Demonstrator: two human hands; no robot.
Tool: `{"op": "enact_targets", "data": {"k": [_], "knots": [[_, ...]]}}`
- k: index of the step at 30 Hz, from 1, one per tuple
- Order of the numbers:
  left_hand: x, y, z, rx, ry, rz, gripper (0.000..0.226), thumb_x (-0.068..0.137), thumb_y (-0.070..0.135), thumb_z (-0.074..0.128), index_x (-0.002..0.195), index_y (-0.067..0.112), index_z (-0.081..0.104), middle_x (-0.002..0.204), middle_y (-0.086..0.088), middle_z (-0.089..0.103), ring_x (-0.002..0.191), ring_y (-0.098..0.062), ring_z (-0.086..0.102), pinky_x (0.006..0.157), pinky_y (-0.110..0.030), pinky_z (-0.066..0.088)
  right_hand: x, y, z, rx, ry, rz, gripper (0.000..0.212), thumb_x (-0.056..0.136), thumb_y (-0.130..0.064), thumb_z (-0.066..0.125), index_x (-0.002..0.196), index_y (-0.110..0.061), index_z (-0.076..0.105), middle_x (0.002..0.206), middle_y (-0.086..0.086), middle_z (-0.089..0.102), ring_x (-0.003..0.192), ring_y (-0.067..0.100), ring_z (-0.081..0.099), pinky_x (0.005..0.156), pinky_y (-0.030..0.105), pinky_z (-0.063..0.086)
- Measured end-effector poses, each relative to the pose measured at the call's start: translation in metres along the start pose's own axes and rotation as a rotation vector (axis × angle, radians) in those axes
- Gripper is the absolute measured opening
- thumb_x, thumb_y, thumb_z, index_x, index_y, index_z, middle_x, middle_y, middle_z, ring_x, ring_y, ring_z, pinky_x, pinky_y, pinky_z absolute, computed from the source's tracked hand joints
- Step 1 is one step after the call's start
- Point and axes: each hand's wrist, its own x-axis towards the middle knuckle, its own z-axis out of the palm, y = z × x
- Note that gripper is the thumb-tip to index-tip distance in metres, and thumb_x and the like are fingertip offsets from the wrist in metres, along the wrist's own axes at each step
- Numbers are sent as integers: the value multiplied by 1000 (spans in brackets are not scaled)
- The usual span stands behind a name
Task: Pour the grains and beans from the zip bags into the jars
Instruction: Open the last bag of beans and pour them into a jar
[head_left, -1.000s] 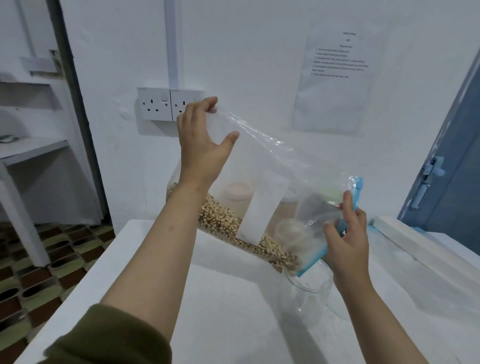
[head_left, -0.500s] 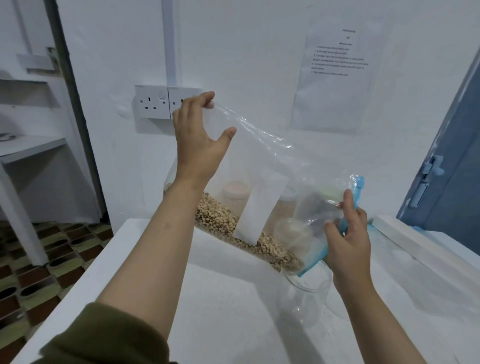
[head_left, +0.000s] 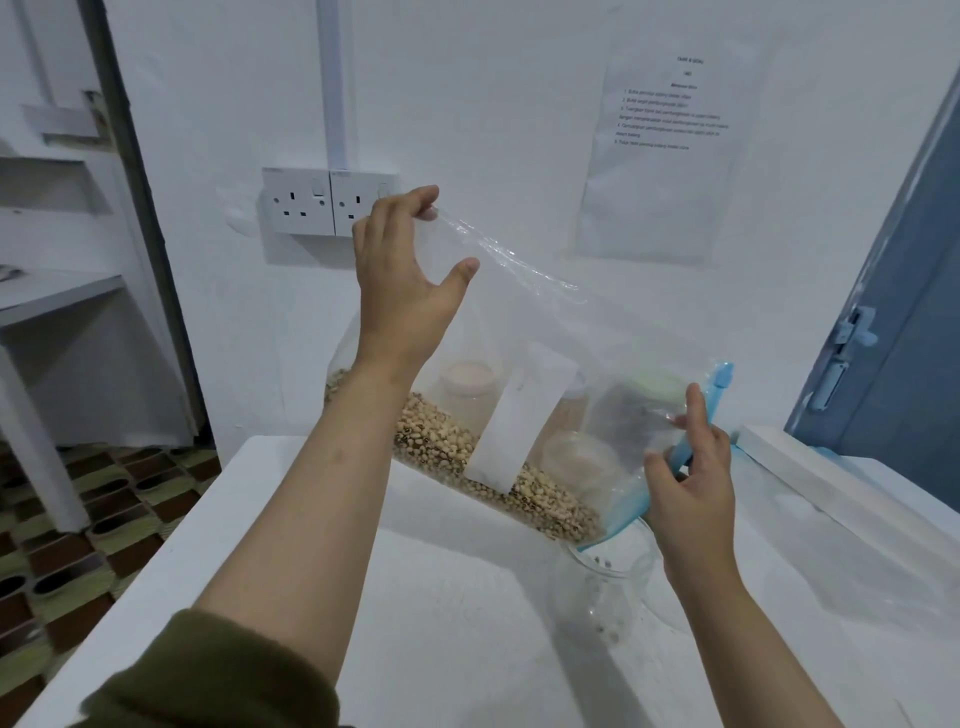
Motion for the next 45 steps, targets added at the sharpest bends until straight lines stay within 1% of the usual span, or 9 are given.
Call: {"op": "enact_targets", "data": {"k": [4, 10, 13, 17, 24, 28, 31, 35, 45], "knots": [[-1, 1, 0, -1, 0, 0, 61, 80, 25, 77, 134, 14, 51, 118, 9, 50, 114, -19, 42, 101, -31, 40, -1, 0, -1, 1, -5, -2, 73, 96, 1, 50, 152, -42, 32, 116, -7, 46, 83, 0, 48, 81, 23, 45], [-2, 2, -2, -5, 2, -11, 61, 80, 25, 76, 135, 14, 51, 119, 8, 51, 116, -18, 42, 102, -33, 39, -1, -1, -1, 7, -3, 5, 73, 96, 1, 50, 152, -43, 33, 112, -13, 46, 85, -2, 49, 82, 23, 45], [-3, 3, -4, -4, 0, -17, 61, 81, 25, 76, 135, 14, 51, 119, 7, 52, 116, -19, 42, 102, -31, 39, -2, -1, -2, 19, -6, 10, 72, 97, 1, 49, 152, -42, 33, 112, -15, 46, 87, -4, 49, 81, 21, 45], [-3, 5, -5, -2, -5, -19, 60, 82, 24, 77, 135, 15, 51, 119, 8, 51, 116, -19, 43, 103, -32, 39, -3, -1, -3, 17, -8, 7, 72, 96, 2, 49, 152, -41, 33, 112, -11, 46, 84, -5, 49, 80, 20, 44], [-3, 5, -3, 5, -14, -18, 60, 81, 24, 77, 135, 15, 51, 118, 9, 51, 114, -19, 42, 102, -35, 40, -2, 0, -4, -4, -10, 0, 71, 96, 3, 48, 153, -37, 34, 115, -5, 46, 86, -6, 49, 75, 9, 44], [-4, 5, -2, 4, -15, -20, 60, 81, 24, 76, 135, 15, 51, 118, 8, 52, 113, -19, 42, 102, -35, 40, -1, 0, -4, -8, -13, 2, 71, 96, 2, 48, 152, -38, 34, 113, -8, 46, 85, -5, 49, 78, 17, 43], [-3, 5, -2, 5, -16, -24, 60, 81, 24, 76, 135, 16, 51, 118, 9, 52, 113, -17, 42, 102, -35, 40, -1, 0, -4, -7, -17, 2, 71, 96, 3, 48, 152, -38, 33, 111, -12, 46, 83, -4, 49, 77, 18, 43], [-4, 5, -2, 7, -22, -28, 60, 82, 24, 76, 135, 16, 51, 119, 6, 53, 114, -18, 42, 102, -36, 40, -1, 0, -3, -11, -18, 9, 71, 97, 2, 48, 152, -40, 33, 114, -8, 46, 87, -5, 49, 79, 19, 44], [-4, 5, 0, 0, -29, -26, 60, 83, 25, 75, 136, 16, 50, 120, 5, 55, 116, -18, 41, 103, -35, 39, -1, 4, -3, 3, -13, 20, 71, 96, 2, 48, 152, -39, 33, 110, -13, 46, 79, -3, 48, 73, 13, 44]]}}
